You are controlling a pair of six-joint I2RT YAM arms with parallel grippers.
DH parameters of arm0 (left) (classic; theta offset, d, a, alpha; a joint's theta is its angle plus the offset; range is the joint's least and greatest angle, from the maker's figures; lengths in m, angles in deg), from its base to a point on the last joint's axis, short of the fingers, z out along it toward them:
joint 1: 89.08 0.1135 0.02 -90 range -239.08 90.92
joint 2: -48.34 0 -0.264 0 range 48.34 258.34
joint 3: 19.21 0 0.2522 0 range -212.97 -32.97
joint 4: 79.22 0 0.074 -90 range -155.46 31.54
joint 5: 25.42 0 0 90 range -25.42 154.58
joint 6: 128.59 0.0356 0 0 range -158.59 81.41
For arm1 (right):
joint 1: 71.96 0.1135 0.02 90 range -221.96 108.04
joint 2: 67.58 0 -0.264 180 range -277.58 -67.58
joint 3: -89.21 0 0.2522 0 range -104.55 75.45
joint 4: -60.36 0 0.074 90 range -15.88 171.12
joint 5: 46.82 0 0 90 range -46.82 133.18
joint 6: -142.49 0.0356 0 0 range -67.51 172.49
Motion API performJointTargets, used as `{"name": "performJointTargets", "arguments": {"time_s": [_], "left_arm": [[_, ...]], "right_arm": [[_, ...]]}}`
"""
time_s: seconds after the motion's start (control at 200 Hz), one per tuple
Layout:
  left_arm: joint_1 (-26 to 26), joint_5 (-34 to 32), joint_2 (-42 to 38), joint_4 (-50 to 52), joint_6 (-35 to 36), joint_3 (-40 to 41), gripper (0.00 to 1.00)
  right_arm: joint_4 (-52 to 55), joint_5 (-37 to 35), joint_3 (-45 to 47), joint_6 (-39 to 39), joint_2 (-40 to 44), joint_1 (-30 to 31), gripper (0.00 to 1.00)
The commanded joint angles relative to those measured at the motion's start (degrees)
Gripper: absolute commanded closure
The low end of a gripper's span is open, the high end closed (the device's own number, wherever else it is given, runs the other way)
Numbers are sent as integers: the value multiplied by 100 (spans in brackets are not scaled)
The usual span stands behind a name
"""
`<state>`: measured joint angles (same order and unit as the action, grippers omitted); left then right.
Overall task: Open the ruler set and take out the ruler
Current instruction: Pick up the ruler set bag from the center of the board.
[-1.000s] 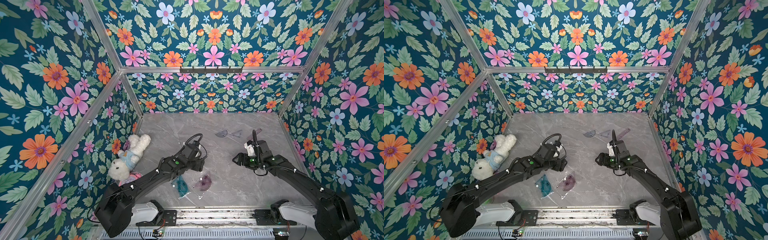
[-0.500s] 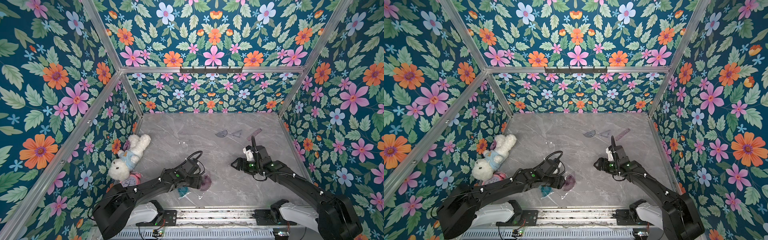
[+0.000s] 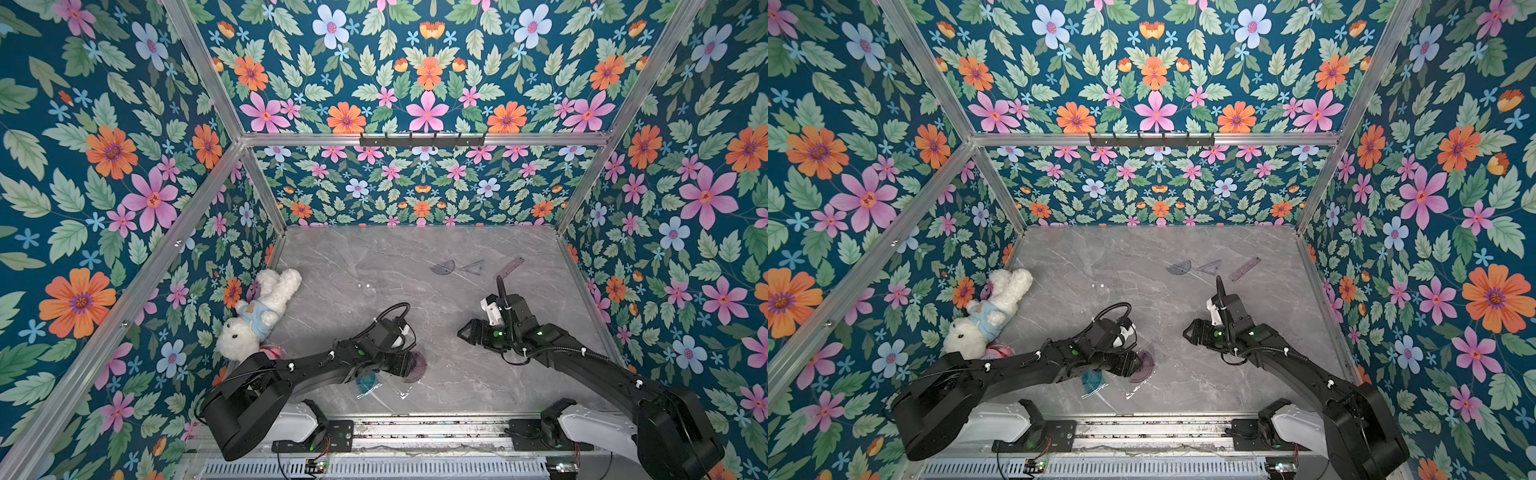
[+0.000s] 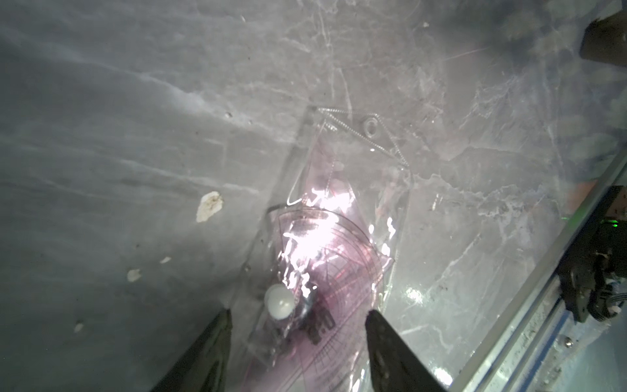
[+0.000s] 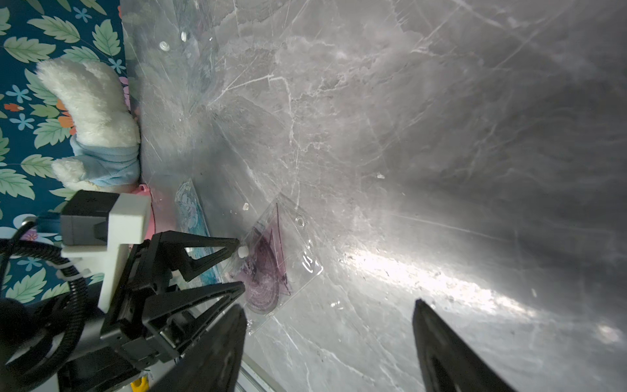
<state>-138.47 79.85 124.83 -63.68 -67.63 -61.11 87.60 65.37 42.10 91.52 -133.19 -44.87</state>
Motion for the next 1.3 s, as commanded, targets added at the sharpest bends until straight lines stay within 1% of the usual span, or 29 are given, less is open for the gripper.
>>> {"name": "performJointTargets", "arguments": {"time_s": [0.0,0.05,0.13,0.18,0.23,0.275,0.295,0.365,0.475,0.59,0.96,1.295], "left_arm": [[1,88,41,324,-73,32,43],[2,70,42,301,-93,28,47],[-1,39,41,262,-112,4,57],[-8,33,50,227,-122,-11,66],[-1,29,74,180,-146,-29,72],[3,38,105,127,-172,-40,82],[2,40,121,111,-194,-42,85],[-1,77,168,21,-246,-42,91],[-1,84,193,-100,-313,-51,96],[-1,44,194,-173,-356,-68,100],[2,-241,-15,-363,-463,-160,100],[8,-479,-468,-441,-393,-405,100]], "right_arm": [[-49,-130,6,70,22,33,21],[-43,-135,12,79,26,41,21],[-46,-150,9,87,21,57,22],[-47,-158,12,88,30,57,22],[-43,-171,12,96,30,68,22],[-34,-176,12,96,39,68,22],[-23,-180,12,96,46,76,22],[-3,-197,21,96,67,77,22],[17,-216,38,96,92,70,23],[11,-220,56,113,92,77,23],[-323,-106,173,365,-11,217,23],[-1842,401,699,908,16,244,23]]}}
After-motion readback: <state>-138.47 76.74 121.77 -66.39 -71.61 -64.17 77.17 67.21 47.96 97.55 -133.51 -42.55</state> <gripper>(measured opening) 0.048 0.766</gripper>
